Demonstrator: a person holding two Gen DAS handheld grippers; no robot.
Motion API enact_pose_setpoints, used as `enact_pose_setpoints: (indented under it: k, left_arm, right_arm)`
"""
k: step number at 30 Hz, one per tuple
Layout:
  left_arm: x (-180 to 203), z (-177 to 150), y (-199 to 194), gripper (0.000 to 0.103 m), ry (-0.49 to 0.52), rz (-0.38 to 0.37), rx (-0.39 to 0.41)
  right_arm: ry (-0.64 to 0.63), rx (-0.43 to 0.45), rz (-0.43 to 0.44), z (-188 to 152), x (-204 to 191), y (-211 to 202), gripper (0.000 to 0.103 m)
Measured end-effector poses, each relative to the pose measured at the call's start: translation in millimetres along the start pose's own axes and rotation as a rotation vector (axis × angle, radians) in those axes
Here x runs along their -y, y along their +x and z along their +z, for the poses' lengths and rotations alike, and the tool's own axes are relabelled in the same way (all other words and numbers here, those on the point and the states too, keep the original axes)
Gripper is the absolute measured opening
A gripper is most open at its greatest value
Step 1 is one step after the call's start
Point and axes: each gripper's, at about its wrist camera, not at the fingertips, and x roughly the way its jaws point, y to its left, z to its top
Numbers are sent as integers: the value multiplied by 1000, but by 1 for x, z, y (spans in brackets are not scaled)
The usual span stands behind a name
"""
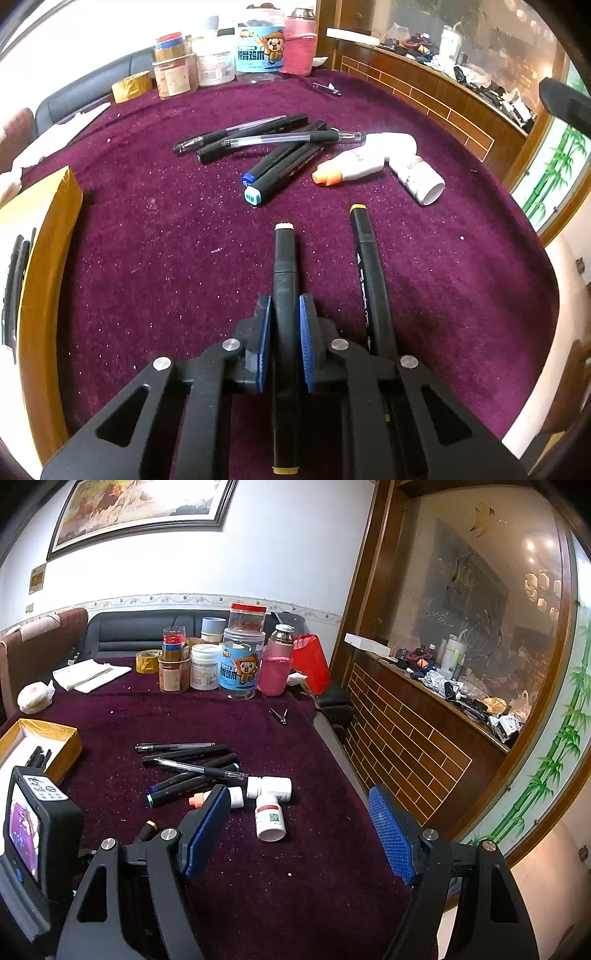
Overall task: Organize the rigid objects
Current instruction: 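Carry the marker into the tray with the left tool while the right tool grasps another yellow-capped marker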
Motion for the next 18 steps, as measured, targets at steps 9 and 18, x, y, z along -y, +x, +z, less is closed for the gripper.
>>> enact_pose_setpoints:
  k: [9,18]
  left_arm:
    - [-5,-1,-9,12,-18,-31,19]
    - [-18,0,-19,12,-53,-77,47]
  right_arm:
    - [-17,-14,-1,2,-6,6,73]
    - [-50,-27,-9,4,-20,12,73]
